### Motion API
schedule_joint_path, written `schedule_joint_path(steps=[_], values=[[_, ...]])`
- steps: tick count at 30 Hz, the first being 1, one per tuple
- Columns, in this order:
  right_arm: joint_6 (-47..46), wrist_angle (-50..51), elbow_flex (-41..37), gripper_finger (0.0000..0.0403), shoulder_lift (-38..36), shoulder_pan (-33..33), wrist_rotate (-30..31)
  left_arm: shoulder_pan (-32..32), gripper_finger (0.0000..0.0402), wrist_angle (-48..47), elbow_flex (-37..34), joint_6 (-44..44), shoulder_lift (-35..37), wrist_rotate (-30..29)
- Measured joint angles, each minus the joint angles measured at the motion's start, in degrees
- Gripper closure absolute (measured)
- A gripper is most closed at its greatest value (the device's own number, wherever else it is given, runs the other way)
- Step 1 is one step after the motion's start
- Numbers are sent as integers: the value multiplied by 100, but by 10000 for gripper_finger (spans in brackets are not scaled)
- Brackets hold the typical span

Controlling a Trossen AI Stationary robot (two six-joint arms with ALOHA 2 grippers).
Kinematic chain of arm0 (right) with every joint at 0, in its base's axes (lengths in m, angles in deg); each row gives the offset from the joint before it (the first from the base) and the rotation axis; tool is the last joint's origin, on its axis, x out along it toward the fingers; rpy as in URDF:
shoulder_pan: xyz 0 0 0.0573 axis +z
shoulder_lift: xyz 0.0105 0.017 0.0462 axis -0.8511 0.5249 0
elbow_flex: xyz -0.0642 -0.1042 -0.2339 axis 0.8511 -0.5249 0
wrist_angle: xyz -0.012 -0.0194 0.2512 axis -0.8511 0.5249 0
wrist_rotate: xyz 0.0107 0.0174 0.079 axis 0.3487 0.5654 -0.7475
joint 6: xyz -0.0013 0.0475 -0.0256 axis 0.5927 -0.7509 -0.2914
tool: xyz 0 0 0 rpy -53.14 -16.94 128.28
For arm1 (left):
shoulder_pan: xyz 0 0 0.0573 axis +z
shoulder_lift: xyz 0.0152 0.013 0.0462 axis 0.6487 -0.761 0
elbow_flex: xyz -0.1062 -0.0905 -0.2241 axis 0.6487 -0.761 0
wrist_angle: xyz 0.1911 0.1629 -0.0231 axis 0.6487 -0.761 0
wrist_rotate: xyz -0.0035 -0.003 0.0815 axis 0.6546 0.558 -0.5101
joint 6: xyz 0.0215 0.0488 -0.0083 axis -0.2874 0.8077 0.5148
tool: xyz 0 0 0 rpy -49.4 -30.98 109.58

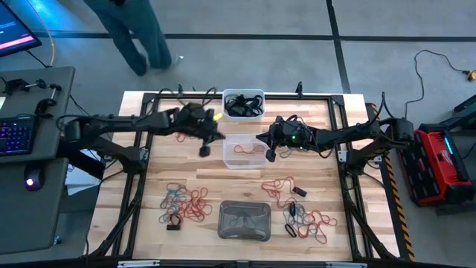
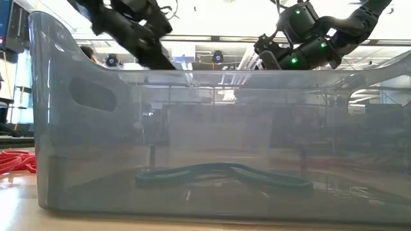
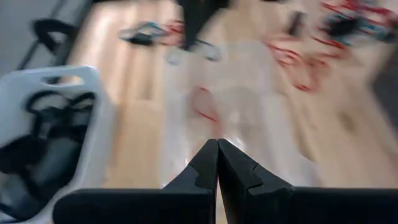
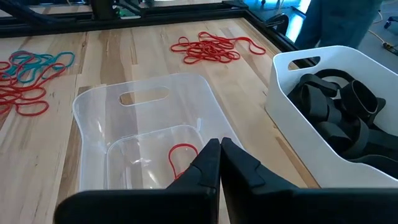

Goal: Sort rubber bands into baskets
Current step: Put the black rubber band into the white bin

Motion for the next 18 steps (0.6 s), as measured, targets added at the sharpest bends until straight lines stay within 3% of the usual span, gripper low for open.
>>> schedule_joint_path(steps=[7,13,18], values=[[36,2,0,402,0,0,0,-944,401,-1384,-143,-342,680,-10],[46,1,0,402,0,0,0,-1978,401,-2332,-145,-1064,761,-22],[46,2,0,402,0,0,0,-2874,401,-2600,-145,-1883,757,-134]])
